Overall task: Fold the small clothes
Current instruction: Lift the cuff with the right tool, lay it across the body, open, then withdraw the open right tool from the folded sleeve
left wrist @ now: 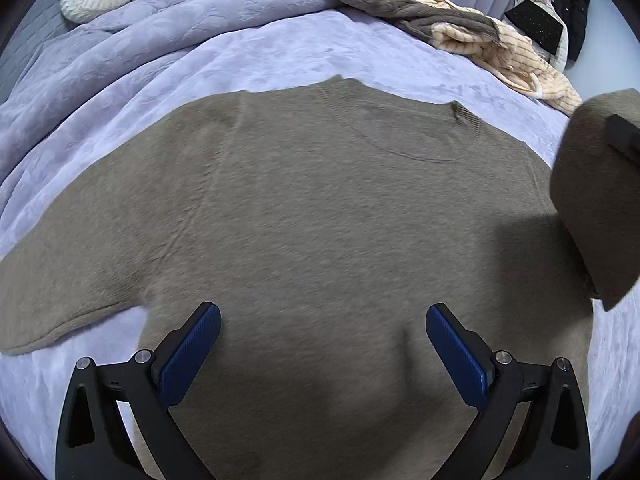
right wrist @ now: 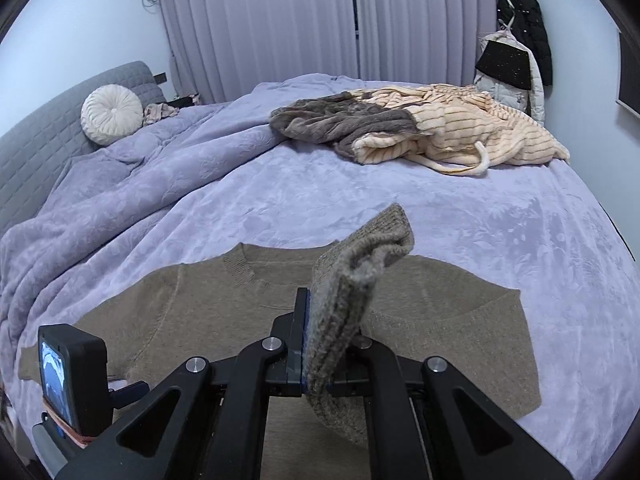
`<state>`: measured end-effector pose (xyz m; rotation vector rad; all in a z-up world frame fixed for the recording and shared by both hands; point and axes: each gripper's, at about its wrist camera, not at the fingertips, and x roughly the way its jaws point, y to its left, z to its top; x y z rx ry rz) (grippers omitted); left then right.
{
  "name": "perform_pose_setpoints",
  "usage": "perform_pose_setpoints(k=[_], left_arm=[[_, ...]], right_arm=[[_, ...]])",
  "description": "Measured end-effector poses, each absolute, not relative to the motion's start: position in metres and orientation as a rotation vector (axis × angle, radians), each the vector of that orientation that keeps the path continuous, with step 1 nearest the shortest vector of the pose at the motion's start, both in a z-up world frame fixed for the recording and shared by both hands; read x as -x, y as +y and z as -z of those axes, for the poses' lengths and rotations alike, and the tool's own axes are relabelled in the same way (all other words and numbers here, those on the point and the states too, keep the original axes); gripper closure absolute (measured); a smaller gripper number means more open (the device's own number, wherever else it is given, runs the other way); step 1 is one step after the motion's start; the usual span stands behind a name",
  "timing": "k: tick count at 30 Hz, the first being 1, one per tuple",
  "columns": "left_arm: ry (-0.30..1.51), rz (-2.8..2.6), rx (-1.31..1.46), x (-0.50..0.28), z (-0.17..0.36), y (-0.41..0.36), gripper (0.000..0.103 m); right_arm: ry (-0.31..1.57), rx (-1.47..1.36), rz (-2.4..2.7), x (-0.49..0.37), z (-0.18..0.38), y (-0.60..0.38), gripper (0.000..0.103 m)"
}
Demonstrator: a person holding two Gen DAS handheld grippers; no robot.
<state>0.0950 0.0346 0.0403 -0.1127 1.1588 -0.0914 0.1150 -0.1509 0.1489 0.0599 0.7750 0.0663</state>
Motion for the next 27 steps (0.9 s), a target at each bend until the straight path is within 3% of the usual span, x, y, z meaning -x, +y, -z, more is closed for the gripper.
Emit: perform_pose_setpoints(k=[17, 21, 23, 27], left_arm=[[1.16, 0.029, 0.233, -0.065, -0.035, 0.104, 0.0], [1.172, 0.024, 0.259, -0.055, -0.033, 0.111, 0.0], [1.17, 0.019, 0.269, -0.05, -0.035, 0.114, 0.0], [1.152, 0.016, 0.27, -0.043, -0.043, 0.114, 0.0]], right_arm=[[0.91, 0.067, -0.218, -0.135, -0.09, -0.035, 0.097], [0.99, 0.063, -0.262, -0.138, -0.07, -0.025, 0.092], [1.023, 0.06, -0.315, -0.138, -0.066, -0.02, 0.082], [0.967, 0.049, -0.421, -0.125, -0.087, -0.019, 0.037]])
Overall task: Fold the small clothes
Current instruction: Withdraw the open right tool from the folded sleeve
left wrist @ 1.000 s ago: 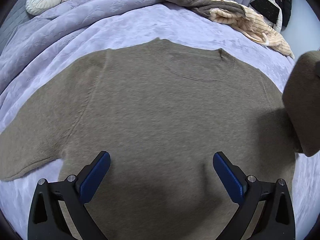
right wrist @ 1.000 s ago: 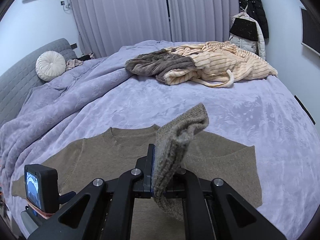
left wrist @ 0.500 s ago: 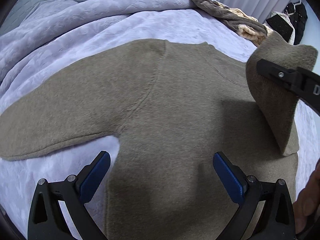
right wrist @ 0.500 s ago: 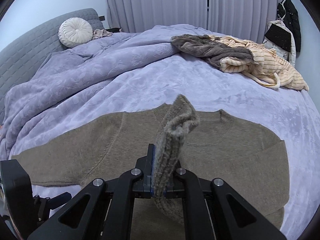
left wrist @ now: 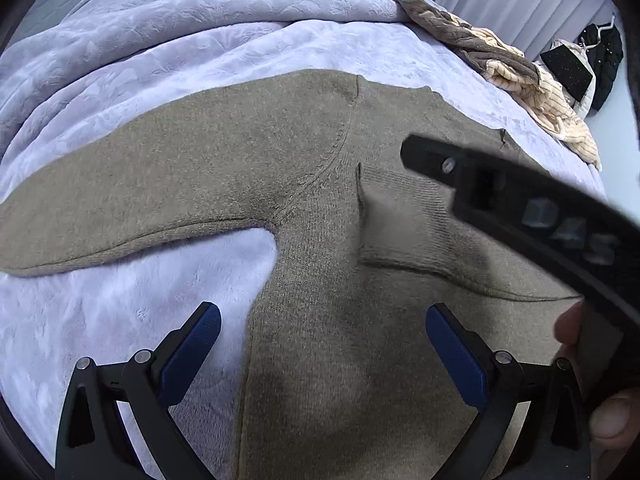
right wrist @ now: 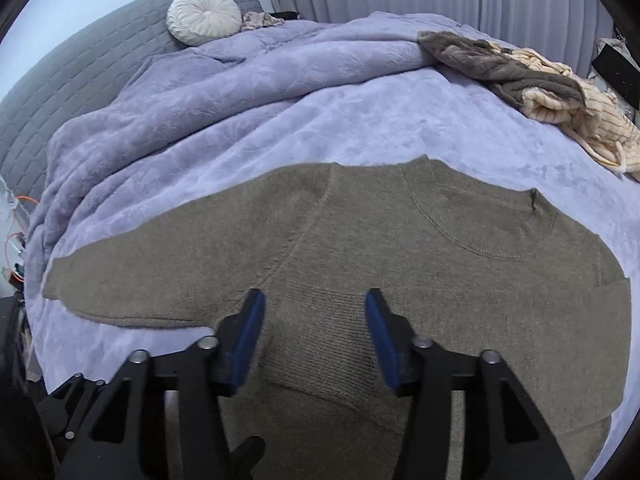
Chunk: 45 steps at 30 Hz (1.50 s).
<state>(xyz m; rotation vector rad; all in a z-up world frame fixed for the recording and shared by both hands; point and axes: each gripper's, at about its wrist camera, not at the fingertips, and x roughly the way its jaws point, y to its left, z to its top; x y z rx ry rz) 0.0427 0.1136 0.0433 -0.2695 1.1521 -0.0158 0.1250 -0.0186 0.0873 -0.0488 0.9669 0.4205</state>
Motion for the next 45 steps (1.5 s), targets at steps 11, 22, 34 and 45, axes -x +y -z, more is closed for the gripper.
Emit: perform_pose_setpoints(k=[11, 22, 34, 45], left_arm=[[1.111, 0.162, 0.183, -0.087, -0.062, 0.035, 0.0], [1.185, 0.051, 0.031, -0.117, -0.017, 0.023, 0.0], [1.219, 0.099, 0.077, -0.14, -0.019, -0.017, 0.0], [1.216, 0.073, -0.001, -0.132, -0.019, -0.03, 0.0]], right_arm=[[0.945, 0.112, 0.065, -0.138, -0.094, -0.19, 0.036], [1.02, 0.203, 0.098, -0.13, -0.028, -0.179, 0.036], [1.044, 0.096, -0.035, -0.148, -0.03, -0.209, 0.029], [1.016, -0.004, -0.03, -0.116, -0.044, -0.226, 0.029]])
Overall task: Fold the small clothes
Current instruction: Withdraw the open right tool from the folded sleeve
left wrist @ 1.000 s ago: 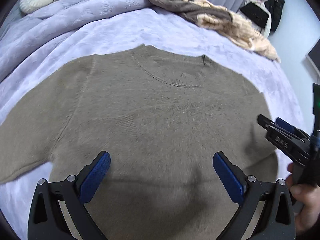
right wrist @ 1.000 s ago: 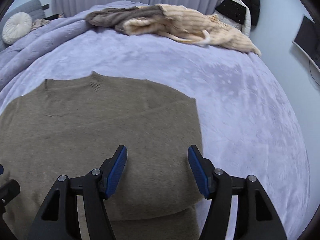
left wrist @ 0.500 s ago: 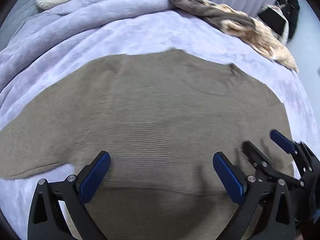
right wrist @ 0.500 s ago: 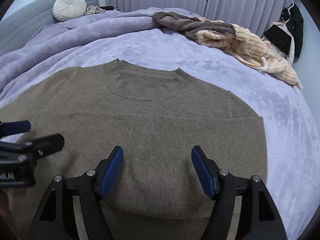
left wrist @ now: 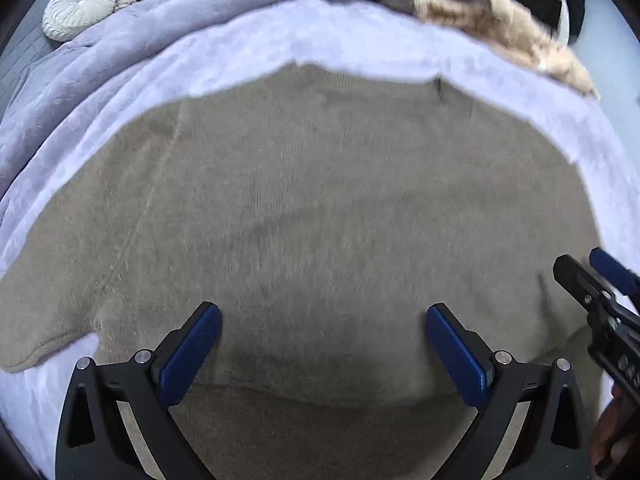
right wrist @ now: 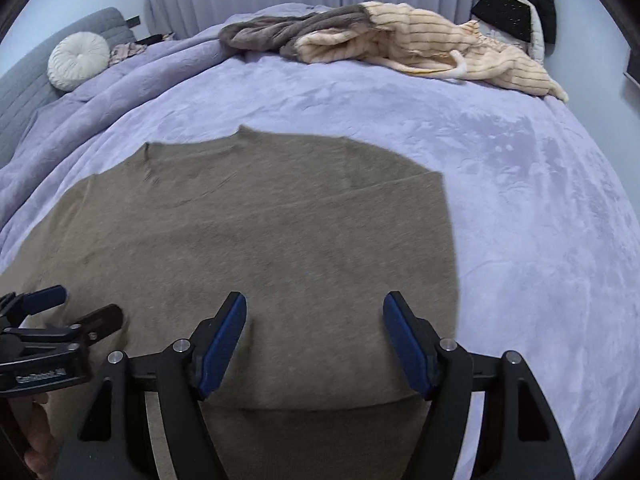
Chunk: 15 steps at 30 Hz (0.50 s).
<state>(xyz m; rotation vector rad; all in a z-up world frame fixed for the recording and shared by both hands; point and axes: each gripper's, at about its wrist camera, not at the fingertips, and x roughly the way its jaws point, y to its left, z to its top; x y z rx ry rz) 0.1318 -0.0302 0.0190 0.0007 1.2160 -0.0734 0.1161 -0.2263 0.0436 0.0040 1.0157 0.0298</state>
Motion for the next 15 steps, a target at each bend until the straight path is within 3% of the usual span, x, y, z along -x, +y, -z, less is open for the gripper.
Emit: perform_pose_setpoints(k=[5, 15], left_arm=[[1.167, 0.074, -0.007, -0.1, -0.029, -0.019, 0.0], [1.176, 0.117, -0.046, -0.02, -0.017, -0.017, 0.0]], right_arm=[[1.008, 0.147, -0.002, -0.076, -0.028, -0.192, 0.029], [1.035, 0.094, -0.049, 0.01, -0.024, -0.183, 0.024]])
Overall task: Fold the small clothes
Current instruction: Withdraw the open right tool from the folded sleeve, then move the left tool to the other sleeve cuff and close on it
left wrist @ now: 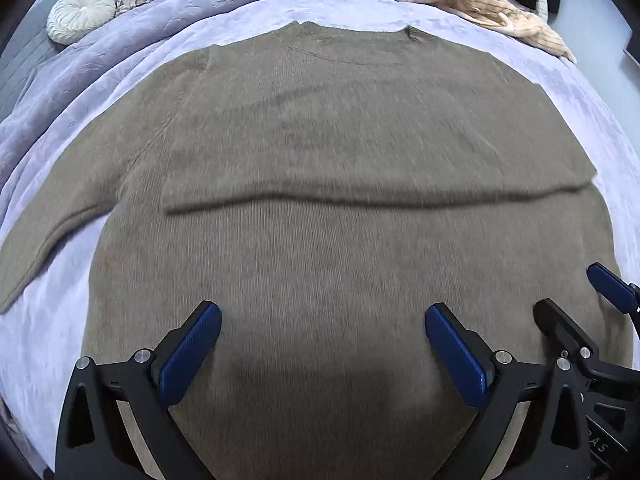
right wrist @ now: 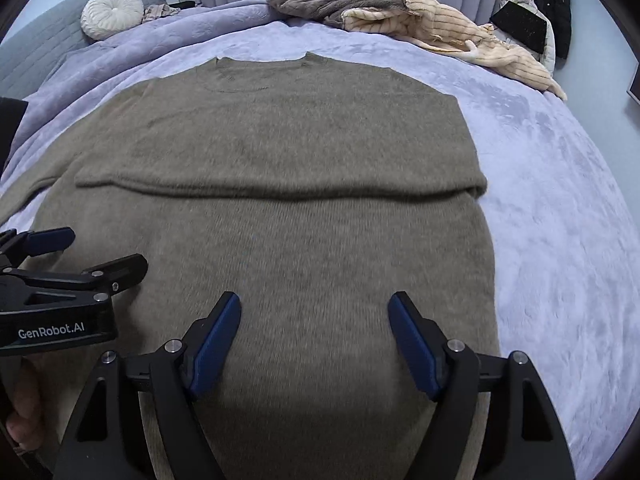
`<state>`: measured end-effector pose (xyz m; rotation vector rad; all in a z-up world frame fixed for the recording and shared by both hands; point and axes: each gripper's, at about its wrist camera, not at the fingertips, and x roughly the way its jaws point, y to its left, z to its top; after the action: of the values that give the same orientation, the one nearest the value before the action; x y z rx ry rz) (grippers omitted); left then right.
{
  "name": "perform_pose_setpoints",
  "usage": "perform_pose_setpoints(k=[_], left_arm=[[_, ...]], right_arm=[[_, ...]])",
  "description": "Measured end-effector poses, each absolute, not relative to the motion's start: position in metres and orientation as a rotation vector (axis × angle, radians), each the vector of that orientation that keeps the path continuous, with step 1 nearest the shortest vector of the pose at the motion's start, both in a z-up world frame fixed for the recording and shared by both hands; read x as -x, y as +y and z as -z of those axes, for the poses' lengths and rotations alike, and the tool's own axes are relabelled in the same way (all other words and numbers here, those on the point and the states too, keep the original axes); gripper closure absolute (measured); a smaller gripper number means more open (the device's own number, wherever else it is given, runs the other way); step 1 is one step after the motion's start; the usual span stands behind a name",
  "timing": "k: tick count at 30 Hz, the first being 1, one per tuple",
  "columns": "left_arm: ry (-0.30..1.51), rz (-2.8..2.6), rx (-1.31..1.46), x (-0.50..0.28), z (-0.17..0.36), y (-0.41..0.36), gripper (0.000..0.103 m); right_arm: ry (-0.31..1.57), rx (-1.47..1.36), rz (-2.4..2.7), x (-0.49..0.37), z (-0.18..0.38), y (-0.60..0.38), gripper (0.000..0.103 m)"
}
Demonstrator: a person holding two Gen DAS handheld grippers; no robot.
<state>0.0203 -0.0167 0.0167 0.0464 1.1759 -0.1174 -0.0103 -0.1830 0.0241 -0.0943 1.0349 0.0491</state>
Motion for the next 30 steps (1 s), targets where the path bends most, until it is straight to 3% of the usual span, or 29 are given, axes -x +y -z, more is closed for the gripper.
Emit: perform_pose_setpoints(k=[16, 21, 25, 30], left_arm=[[1.145, 0.21, -0.055, 0.038, -0.02, 0.0, 0.0], [1.101, 0.213, -0.057, 0.055, -0.04, 0.016, 0.0], [1.072, 0.204, 0.012, 0.054, -0.051, 0.035, 0.0], [1.149, 0.191, 0.007, 0.051, -0.031, 0.036, 0.0]], right_arm=[[1.05, 0.181, -0.116, 0.121, -0.024, -0.19, 0.021], [1.113, 0.193, -0.144, 0.124, -0.039, -0.19, 0.021], [1.017, 0.086, -0.141, 0.117, -0.062, -0.19, 0.021], [1.119, 0.128, -0.165, 0.095, -0.03, -0.163, 0.021]])
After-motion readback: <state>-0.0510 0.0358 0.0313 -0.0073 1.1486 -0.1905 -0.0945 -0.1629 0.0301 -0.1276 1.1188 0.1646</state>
